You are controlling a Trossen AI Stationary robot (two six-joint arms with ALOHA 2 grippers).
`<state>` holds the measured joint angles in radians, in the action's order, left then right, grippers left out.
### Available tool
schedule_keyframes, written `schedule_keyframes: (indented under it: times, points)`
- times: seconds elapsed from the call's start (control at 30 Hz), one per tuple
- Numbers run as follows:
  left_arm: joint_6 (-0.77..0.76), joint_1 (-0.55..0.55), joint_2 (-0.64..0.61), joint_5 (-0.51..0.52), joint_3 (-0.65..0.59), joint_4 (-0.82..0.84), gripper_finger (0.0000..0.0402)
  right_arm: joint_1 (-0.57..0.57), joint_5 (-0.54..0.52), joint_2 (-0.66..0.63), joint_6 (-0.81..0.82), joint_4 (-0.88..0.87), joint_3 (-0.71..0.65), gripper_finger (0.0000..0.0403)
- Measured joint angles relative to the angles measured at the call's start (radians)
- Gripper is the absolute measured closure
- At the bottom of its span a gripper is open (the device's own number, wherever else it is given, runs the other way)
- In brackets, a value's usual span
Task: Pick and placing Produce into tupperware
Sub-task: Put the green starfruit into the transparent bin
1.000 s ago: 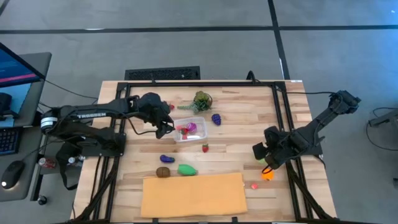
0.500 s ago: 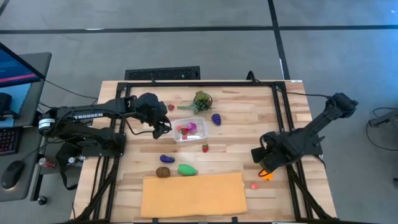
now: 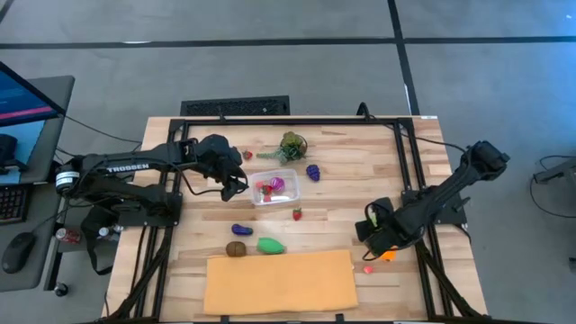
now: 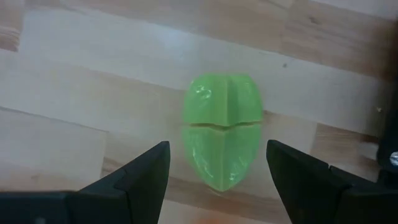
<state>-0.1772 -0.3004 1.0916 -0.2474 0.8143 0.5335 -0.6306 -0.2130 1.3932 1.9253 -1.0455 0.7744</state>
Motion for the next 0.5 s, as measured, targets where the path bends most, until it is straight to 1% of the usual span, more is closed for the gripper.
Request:
schedule_keyframes:
  times: [0.2,0.43,0.5]
  points:
    - [0.000,0.000,0.000,0.000,0.000,0.000,0.0201,0.031,0.004,0.037,-0.048,0.041,0.000,0.0143]
    - [0.000,0.000,0.000,0.000,0.000,0.000,0.0201,0.062,0.003,0.038,-0.097,0.024,0.000,0.0143]
    - [-0.001,0.000,0.000,0.000,0.000,0.000,0.0201,0.078,0.007,0.055,-0.121,0.030,0.000,0.0143]
